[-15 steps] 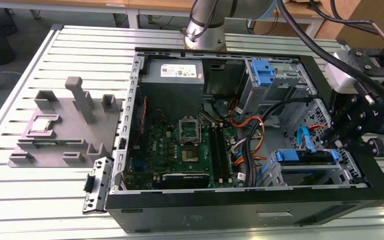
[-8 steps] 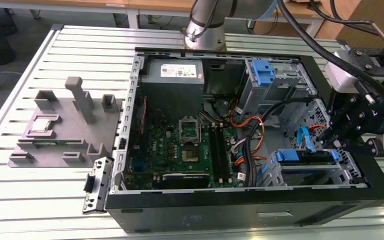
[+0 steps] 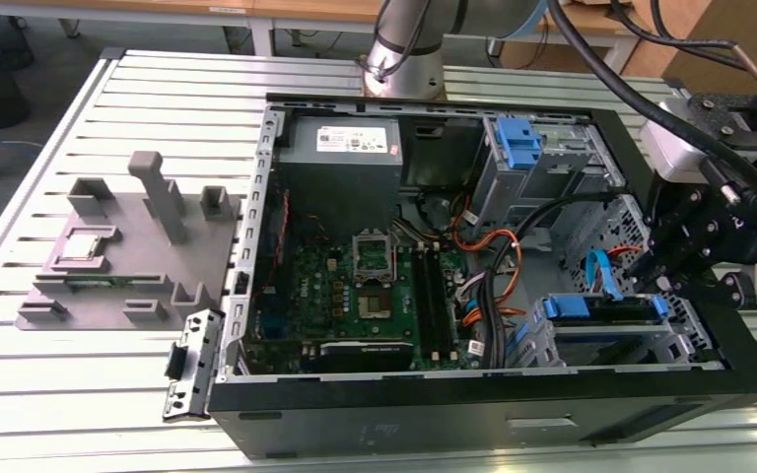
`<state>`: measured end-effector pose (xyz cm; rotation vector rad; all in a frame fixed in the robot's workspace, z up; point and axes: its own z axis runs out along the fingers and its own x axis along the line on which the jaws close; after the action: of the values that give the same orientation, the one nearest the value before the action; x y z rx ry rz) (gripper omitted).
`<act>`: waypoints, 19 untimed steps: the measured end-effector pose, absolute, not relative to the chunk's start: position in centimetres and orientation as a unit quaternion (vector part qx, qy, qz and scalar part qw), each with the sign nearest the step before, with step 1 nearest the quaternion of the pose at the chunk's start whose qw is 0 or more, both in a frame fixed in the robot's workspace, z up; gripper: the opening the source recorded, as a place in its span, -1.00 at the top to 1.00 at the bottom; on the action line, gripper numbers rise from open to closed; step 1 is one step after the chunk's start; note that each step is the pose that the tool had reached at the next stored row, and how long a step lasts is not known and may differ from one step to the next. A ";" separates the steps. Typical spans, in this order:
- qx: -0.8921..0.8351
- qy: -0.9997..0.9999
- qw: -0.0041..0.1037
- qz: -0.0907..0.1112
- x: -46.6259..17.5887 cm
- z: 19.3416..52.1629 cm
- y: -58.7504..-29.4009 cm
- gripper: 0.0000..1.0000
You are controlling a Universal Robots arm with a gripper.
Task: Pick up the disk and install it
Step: 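Insert the first disk wire, then insert the second disk wire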
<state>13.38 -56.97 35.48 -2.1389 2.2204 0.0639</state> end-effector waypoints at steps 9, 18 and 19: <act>-0.693 0.720 0.026 0.023 13.4 35.5 -57.0 0.53; -0.693 0.720 0.024 0.026 13.4 35.5 -57.0 0.53; -0.693 0.720 0.024 0.026 13.4 35.5 -57.0 0.53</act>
<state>13.38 -56.97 35.48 -2.1455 2.2283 0.0800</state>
